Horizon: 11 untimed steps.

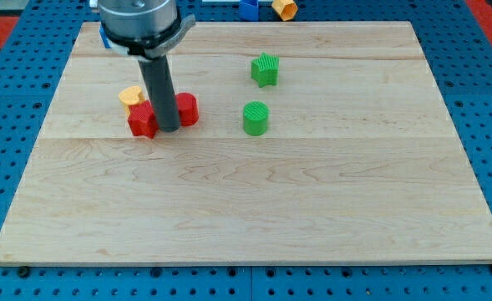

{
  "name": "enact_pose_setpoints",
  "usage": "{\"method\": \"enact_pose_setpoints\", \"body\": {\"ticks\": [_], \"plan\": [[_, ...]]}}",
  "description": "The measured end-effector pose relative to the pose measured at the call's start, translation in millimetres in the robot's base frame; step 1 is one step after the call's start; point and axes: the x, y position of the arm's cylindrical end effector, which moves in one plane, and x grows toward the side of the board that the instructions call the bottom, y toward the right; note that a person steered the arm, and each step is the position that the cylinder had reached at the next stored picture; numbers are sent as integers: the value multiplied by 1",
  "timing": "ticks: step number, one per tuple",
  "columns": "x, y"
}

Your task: Push the red circle to the top center

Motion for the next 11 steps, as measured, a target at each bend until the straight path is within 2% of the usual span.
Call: {"method": "enact_pose_setpoints", "body": {"ticks": [2, 3, 4, 5, 6, 7, 9, 11], "plan": [[-54, 0], [-28, -11], [-4, 9], [-19, 55], [-55, 53], [-54, 53], [-56, 0], [-110, -10]]}}
